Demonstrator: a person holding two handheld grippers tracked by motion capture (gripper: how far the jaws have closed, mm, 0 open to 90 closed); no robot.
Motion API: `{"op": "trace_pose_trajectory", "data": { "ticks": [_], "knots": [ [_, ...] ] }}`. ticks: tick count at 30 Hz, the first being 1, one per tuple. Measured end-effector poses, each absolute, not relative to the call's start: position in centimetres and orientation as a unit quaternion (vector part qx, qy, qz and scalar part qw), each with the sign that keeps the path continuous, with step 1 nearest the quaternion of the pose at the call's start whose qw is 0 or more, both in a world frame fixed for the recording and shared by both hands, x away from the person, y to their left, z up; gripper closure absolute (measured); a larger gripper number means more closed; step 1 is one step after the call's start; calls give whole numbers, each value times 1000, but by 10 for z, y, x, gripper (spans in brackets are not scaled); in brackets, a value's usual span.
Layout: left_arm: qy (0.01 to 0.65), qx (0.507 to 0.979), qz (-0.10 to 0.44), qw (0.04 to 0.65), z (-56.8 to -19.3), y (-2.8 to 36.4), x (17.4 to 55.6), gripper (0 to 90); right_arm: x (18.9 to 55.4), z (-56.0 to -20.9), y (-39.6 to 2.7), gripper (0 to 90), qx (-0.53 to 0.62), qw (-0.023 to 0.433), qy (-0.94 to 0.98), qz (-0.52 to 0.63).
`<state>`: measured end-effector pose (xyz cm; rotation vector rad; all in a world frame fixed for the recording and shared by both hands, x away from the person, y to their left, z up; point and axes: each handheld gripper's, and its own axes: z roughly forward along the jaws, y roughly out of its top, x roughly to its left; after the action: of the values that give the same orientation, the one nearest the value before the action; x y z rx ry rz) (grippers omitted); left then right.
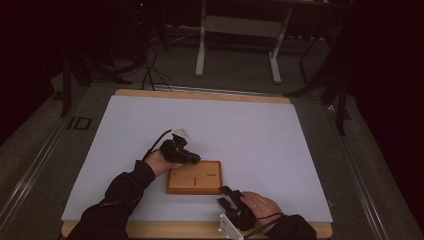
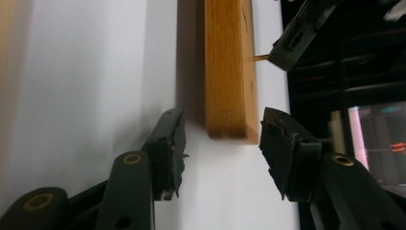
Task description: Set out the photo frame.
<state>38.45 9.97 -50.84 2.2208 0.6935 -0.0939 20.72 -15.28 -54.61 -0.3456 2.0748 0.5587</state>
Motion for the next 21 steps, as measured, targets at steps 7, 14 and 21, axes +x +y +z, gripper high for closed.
{"op": "trace_pose_trajectory", "data": {
  "ticks": [7,14,21],
  "knots": [
    [272,876,-38,396,-509,100,385,840,209,-557,-147,600,-181,511,820,184],
    [272,876,-38,397,-509,100,385,840,208,-560,-142,629,-197,521,811,177],
    [271,875,-39,400,-510,100,384,838,213,-560,-140,666,-190,521,813,177]
  ]
}}
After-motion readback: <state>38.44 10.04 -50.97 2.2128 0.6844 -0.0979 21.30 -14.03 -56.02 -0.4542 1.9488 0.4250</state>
